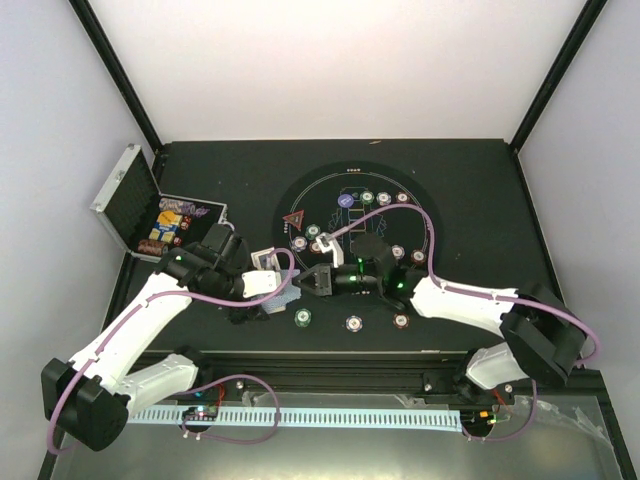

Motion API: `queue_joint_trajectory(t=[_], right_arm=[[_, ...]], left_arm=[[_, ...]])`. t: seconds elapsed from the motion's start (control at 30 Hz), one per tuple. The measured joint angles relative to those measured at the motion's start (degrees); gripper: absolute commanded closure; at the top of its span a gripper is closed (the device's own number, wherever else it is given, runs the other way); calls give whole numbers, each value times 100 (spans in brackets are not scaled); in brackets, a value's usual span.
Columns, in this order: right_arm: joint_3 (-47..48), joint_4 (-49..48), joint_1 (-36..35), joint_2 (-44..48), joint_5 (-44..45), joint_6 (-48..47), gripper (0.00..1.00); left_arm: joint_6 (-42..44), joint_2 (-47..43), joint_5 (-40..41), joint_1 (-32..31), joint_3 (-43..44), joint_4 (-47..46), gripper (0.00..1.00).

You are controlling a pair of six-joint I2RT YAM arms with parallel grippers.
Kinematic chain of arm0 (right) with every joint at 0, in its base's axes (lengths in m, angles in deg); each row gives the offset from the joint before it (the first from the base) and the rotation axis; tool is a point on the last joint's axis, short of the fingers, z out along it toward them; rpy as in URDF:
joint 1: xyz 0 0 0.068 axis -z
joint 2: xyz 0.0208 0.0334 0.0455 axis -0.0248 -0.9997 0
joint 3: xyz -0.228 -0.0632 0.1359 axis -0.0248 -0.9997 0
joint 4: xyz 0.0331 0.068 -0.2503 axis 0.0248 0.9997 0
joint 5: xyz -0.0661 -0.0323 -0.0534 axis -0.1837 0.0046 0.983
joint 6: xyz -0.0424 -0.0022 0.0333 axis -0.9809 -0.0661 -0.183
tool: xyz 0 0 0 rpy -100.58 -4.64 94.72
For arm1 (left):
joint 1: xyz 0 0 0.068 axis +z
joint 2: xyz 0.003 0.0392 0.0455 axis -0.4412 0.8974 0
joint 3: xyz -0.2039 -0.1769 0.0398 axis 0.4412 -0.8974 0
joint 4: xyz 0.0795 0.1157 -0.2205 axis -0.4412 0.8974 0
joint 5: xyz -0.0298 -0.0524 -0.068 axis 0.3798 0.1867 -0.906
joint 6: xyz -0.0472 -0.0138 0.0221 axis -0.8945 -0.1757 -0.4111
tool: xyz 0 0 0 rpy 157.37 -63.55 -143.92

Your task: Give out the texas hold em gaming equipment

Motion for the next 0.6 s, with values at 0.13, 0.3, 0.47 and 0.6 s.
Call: queue_joint_trajectory(t=[0.13, 0.3, 0.47, 0.6], right_arm=[[-146, -153, 0, 28, 138, 192, 98], [-210, -409, -59, 9, 269, 439, 83], [-210, -616, -197, -103, 363, 588, 65], [-205, -621, -210, -177, 409, 651, 64]], left_arm=[[-17, 0, 0, 0, 0, -2, 99], [-24, 0, 0, 0, 0, -11, 98], [-39, 0, -2, 0, 0, -122, 98], [-37, 0, 2, 0, 0, -157, 98]])
